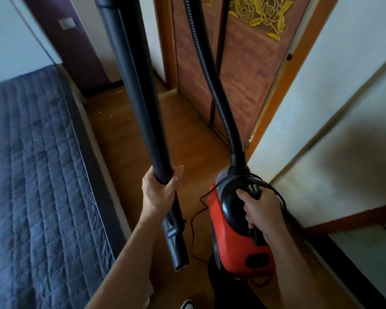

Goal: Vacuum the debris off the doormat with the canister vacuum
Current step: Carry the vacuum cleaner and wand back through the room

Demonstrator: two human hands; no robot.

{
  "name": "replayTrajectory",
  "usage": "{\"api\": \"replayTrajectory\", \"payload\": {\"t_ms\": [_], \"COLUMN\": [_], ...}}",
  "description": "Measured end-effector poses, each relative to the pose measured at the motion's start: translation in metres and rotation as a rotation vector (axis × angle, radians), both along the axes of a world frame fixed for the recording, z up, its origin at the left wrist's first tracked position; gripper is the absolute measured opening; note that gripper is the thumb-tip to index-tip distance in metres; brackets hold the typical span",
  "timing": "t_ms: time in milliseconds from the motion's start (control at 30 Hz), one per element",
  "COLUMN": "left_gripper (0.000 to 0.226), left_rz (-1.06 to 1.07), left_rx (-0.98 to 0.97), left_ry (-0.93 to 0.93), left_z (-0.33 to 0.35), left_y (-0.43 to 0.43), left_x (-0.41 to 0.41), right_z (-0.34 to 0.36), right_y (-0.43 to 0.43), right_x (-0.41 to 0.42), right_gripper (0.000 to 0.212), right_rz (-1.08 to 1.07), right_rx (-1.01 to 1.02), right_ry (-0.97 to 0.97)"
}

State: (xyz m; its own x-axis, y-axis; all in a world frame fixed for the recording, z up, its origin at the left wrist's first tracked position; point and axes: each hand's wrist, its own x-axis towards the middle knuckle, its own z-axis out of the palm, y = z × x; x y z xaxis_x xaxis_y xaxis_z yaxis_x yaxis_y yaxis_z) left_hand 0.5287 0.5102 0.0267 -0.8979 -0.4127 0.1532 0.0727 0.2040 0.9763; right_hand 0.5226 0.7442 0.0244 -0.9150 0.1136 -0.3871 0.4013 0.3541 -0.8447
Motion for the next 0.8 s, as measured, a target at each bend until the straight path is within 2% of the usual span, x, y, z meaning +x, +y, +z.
{"api": "replayTrajectory", "payload": {"t_ms": [367, 667, 800], "left_gripper": [0.023, 0.022, 0.021], "left_rz": [0.381, 0.578, 0.62], "left_rx": [-0.153, -0.154, -0.164], "left_ry": [-0.101, -0.16, -0.188], "left_z": [0.02, 0.028, 0.021], "left_y": [-0.019, -0.067, -0.103], "left_x": [-0.129, -0.169, -0.194], "right_z": [0.013, 0.012, 0.007], "right_y": [-0.023, -0.07, -0.106], "right_x": [-0.204, -0.299, -0.336], "right_gripper": [0.037, 0.04, 0.034], "right_rz": [0.278, 0.337, 0.352], "right_rx": [-0.026, -0.034, -0.03], "right_ry": [0.002, -0.004, -0.02]}}
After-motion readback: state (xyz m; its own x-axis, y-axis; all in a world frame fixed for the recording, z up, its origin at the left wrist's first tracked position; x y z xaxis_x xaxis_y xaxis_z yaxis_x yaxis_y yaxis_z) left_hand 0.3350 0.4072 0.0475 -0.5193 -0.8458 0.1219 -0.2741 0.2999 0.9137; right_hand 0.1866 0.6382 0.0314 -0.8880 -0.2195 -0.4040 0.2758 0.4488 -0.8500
